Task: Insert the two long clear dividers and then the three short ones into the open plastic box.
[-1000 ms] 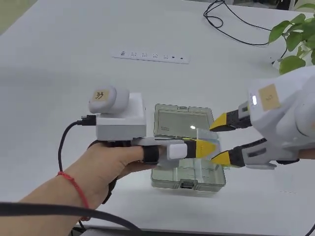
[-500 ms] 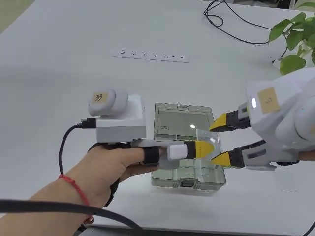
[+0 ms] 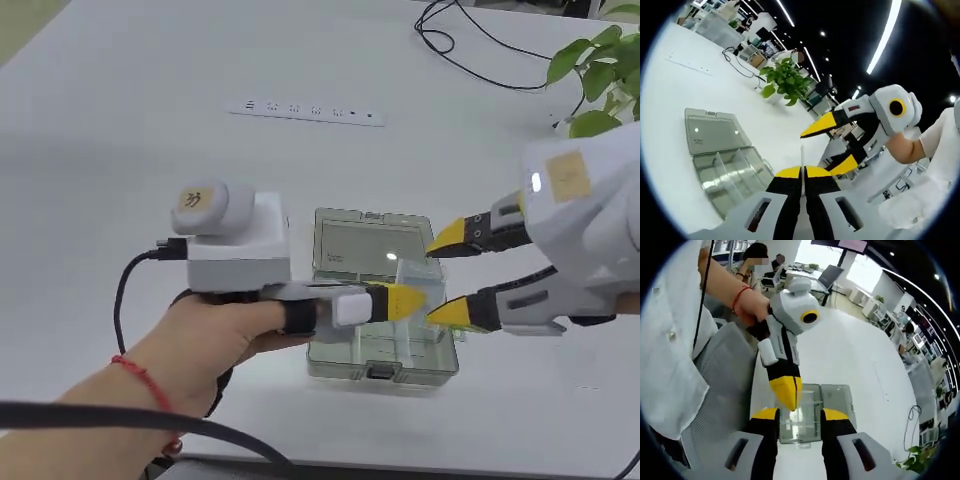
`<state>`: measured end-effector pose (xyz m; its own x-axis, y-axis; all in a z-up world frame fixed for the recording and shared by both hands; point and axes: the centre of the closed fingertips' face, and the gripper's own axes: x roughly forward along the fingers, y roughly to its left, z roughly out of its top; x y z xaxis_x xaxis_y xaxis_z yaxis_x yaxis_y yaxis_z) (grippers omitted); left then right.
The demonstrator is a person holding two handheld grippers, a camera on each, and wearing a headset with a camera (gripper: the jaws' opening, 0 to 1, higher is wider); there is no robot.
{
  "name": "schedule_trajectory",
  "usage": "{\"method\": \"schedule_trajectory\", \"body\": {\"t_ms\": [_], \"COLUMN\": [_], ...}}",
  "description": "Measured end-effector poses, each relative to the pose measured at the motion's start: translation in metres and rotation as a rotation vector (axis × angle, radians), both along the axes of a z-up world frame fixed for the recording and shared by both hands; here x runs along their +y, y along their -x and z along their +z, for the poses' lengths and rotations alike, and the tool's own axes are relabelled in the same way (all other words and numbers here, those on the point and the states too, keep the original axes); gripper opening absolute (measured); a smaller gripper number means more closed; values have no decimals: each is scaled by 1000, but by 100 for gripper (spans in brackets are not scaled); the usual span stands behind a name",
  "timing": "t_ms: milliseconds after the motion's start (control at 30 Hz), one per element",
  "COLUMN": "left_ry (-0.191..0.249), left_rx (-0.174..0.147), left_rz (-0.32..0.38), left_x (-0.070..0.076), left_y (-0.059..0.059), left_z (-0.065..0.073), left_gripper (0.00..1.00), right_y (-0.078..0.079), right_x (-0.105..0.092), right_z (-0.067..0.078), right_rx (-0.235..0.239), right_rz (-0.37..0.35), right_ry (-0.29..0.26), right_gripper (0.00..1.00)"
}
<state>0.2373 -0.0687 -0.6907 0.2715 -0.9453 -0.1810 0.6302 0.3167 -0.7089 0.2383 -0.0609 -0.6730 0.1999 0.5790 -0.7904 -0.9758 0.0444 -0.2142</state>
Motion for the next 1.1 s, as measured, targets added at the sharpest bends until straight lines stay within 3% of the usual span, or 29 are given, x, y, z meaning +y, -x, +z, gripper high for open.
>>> {"method": "schedule_trajectory", "body": {"t_ms": [100,167,300,367,500,567,667,800,1100], "left_ry": [-36,-51,-74,-85,-116,-115,-115,-114,-83], "left_rx": [-109,-158,-272,-345,-434,-448,-499,-530,-560], "left_rz": [-54,-81,-135,-183,-242,-257,-286,-298,-305], "left_x": [0,0,-1,-2,-4,-5,-5,-4,-3], "left_y": [6,8,13,19,26,29,33,35,41], "left_z": [1,2,7,10,12,15,21,25,35], "left_gripper": [0,0,0,0,0,0,0,0,0], "right_y": [-7,-4,-6,2,14,17,28,36,45], "right_x": [-6,-7,-9,-7,-2,-3,-2,0,4], "right_z": [4,10,16,21,26,25,23,22,24], "right_rx": [53,109,173,241,298,319,360,387,418], "right_rz": [-4,-7,6,27,60,73,100,127,150], "right_ry": [-33,-62,-91,-110,-116,-110,-96,-91,-99], "right_gripper": [32,29,25,22,19,17,15,13,8]}}
